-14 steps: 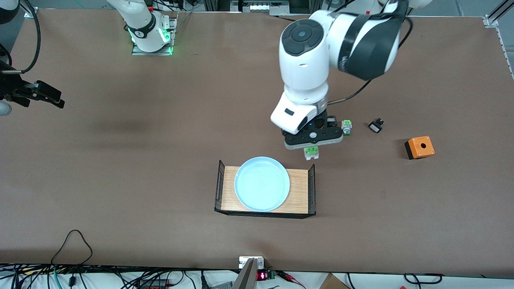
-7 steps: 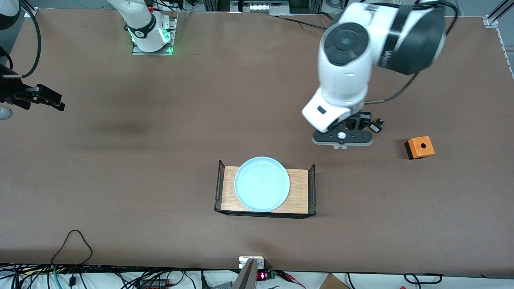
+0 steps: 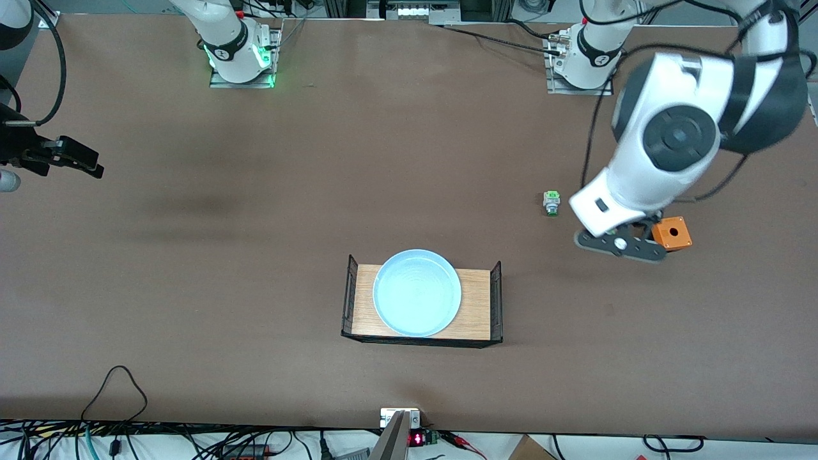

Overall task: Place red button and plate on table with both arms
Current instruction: 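Lift the switch with the left gripper and carry it beside the orange box, then set the switch on the table with the left gripper while the right gripper advances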

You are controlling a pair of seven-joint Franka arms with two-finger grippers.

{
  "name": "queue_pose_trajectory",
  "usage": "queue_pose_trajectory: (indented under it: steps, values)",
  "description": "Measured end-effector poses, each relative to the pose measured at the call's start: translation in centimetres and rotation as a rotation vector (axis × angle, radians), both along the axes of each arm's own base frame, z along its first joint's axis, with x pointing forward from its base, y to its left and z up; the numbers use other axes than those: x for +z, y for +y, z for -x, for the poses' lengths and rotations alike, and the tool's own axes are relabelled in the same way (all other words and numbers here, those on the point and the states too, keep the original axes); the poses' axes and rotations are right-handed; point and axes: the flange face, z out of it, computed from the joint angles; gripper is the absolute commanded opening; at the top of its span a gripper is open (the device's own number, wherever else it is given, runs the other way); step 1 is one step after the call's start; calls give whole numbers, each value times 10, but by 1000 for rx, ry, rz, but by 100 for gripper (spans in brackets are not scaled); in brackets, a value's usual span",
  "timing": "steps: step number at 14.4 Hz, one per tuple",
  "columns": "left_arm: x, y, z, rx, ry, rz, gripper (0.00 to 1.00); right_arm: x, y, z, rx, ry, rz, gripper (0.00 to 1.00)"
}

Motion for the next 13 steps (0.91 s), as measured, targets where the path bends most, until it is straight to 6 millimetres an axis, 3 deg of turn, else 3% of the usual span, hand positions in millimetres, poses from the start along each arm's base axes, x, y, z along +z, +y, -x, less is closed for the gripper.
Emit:
queue_pose_trajectory:
  steps: [3,11,13]
  values:
    - [-57,41,-5,-2,-22,27,29,0,0,0,0,-1,0,100]
    - [-171,71,1,-56,-144,59,30,-8,0,-2,2,25,-1,100]
    - [-191,73,1,-101,-121,54,30,-12,1,-3,2,34,-10,100]
